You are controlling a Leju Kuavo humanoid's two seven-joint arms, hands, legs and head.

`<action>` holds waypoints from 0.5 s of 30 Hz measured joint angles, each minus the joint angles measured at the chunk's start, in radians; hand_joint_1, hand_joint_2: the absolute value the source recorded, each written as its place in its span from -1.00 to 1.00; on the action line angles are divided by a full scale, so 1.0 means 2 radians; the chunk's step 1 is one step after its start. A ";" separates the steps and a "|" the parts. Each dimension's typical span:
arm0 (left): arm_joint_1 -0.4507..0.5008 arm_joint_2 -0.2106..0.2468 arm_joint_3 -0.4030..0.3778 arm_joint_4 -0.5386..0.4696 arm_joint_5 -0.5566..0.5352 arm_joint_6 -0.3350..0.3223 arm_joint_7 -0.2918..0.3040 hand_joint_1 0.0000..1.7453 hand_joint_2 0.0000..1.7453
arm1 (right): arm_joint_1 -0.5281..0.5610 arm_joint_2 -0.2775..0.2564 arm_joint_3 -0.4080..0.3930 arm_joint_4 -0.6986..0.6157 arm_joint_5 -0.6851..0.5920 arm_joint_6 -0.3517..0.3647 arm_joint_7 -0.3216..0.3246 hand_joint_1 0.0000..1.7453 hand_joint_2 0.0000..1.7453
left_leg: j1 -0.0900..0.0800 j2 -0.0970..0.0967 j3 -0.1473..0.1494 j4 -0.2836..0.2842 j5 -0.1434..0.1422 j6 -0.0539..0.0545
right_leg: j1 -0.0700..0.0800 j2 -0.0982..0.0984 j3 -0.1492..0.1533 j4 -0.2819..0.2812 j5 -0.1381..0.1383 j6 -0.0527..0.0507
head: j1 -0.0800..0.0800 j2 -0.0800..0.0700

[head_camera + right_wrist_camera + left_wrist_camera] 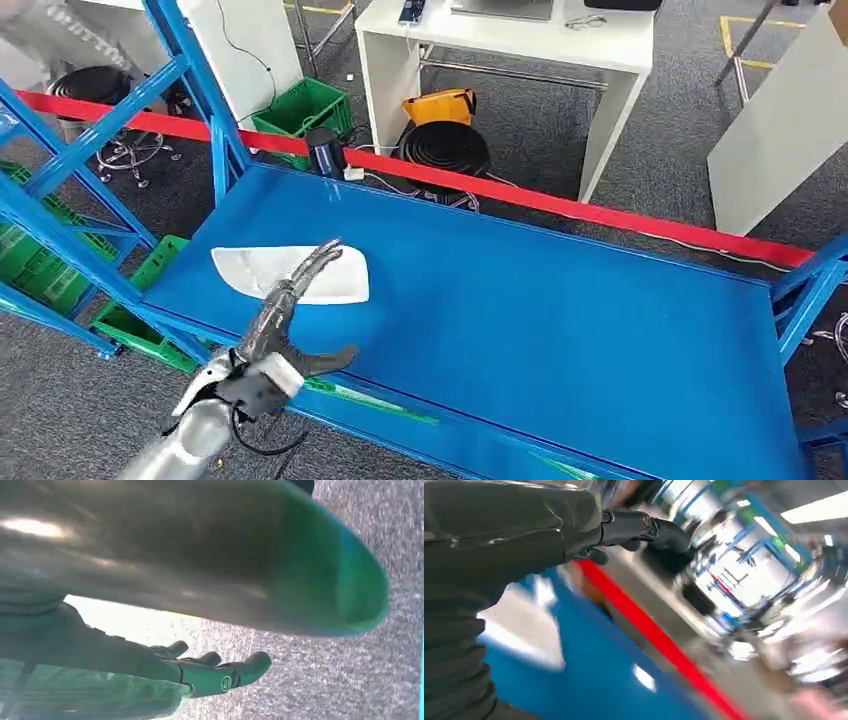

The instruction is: Take the parts from the cabinet and place them on the table.

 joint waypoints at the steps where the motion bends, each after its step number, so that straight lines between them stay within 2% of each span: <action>1: -0.004 0.006 -0.006 0.002 -0.041 0.003 0.010 -1.00 1.00 | 0.000 0.002 0.000 0.000 -0.003 0.000 0.000 -1.00 -1.00 | 0.002 0.000 -0.016 0.035 -0.020 -0.003 | 0.000 0.000 0.000 0.000 0.001 -0.002 | 0.001 0.000; 2: -0.005 0.012 -0.012 0.003 -0.064 0.006 0.020 -1.00 1.00 | 0.000 0.007 0.000 0.000 -0.004 0.000 0.000 -1.00 -1.00 | 0.003 0.000 -0.039 0.084 -0.041 -0.006 | 0.001 0.000 -0.001 0.000 0.000 -0.002 | 0.000 0.000; 3: -0.005 0.018 -0.015 0.003 -0.074 0.007 0.027 -1.00 1.00 | 0.001 0.009 0.000 0.000 -0.006 -0.002 -0.001 -1.00 -1.00 | 0.005 0.000 -0.056 0.120 -0.053 -0.008 | 0.001 0.000 -0.001 0.000 0.000 -0.002 | 0.000 0.000; 4: -0.006 0.023 -0.018 0.004 -0.090 0.010 0.035 -1.00 1.00 | 0.002 0.011 0.000 0.000 -0.007 -0.004 -0.002 -1.00 -1.00 | 0.005 0.000 -0.065 0.137 -0.053 -0.009 | 0.001 0.000 -0.001 0.000 0.000 -0.002 | 0.000 0.000; 5: -0.008 0.028 -0.021 0.006 -0.107 0.013 0.039 -1.00 1.00 | 0.003 0.014 0.000 0.000 -0.008 -0.005 -0.002 -1.00 -1.00 | 0.006 0.000 -0.061 0.126 -0.042 -0.008 | 0.001 0.001 -0.001 0.000 0.000 -0.002 | 0.000 0.000; 6: -0.012 0.031 -0.024 0.007 -0.125 0.017 0.043 -1.00 1.00 | 0.003 0.015 0.001 0.000 -0.008 -0.004 -0.003 -1.00 -1.00 | 0.006 0.000 -0.047 0.094 -0.022 -0.007 | 0.001 0.001 0.000 0.000 0.000 -0.002 | 0.000 0.000; 8: -0.021 0.036 -0.032 0.010 -0.159 0.023 0.047 -1.00 1.00 | 0.002 0.015 0.002 0.000 -0.008 0.002 -0.006 -1.00 -1.00 | 0.005 0.000 0.000 -0.002 0.024 0.000 | 0.002 0.002 0.002 0.000 0.000 -0.002 | 0.000 0.000; 9: -0.026 0.038 -0.035 0.012 -0.165 0.025 0.048 -1.00 1.00 | 0.001 0.015 0.003 0.000 -0.008 0.006 -0.007 -1.00 -1.00 | 0.003 0.000 0.013 -0.026 0.019 0.003 | 0.003 0.002 0.001 0.000 0.000 -0.001 | 0.001 0.000; 10: -0.031 0.038 -0.038 0.013 -0.169 0.027 0.049 -1.00 1.00 | 0.000 0.015 0.003 0.000 -0.008 0.007 -0.007 -1.00 -1.00 | 0.001 0.000 0.011 -0.028 0.020 0.005 | 0.006 0.002 -0.001 0.001 0.000 0.002 | 0.001 0.000; 12: -0.036 0.039 -0.044 0.017 -0.182 0.031 0.052 -1.00 1.00 | 0.000 0.015 0.004 0.000 -0.008 0.012 -0.008 -1.00 -1.00 | -0.001 0.000 0.010 -0.027 0.020 0.008 | 0.004 0.002 -0.001 -0.001 0.001 0.007 | 0.001 0.000; 13: -0.039 0.040 -0.046 0.019 -0.188 0.034 0.055 -1.00 1.00 | 0.000 0.016 0.006 0.000 -0.008 0.015 -0.008 -1.00 -1.00 | -0.002 0.000 0.010 -0.031 0.022 0.013 | 0.004 0.002 0.000 -0.004 0.003 0.010 | 0.000 0.000; 14: -0.044 0.040 -0.049 0.021 -0.193 0.037 0.057 -1.00 1.00 | 0.000 0.016 0.007 0.000 -0.007 0.016 -0.008 -1.00 -1.00 | 0.004 0.001 0.018 -0.039 0.028 0.017 | 0.004 0.001 -0.005 0.002 0.000 0.011 | 0.001 0.000; 15: -0.051 0.040 -0.053 0.023 -0.194 0.039 0.058 -1.00 1.00 | 0.000 0.016 0.009 0.000 -0.007 0.017 -0.008 -1.00 -1.00 | 0.002 0.002 0.018 -0.041 0.030 0.020 | 0.005 0.001 -0.012 0.018 -0.011 0.010 | 0.002 0.000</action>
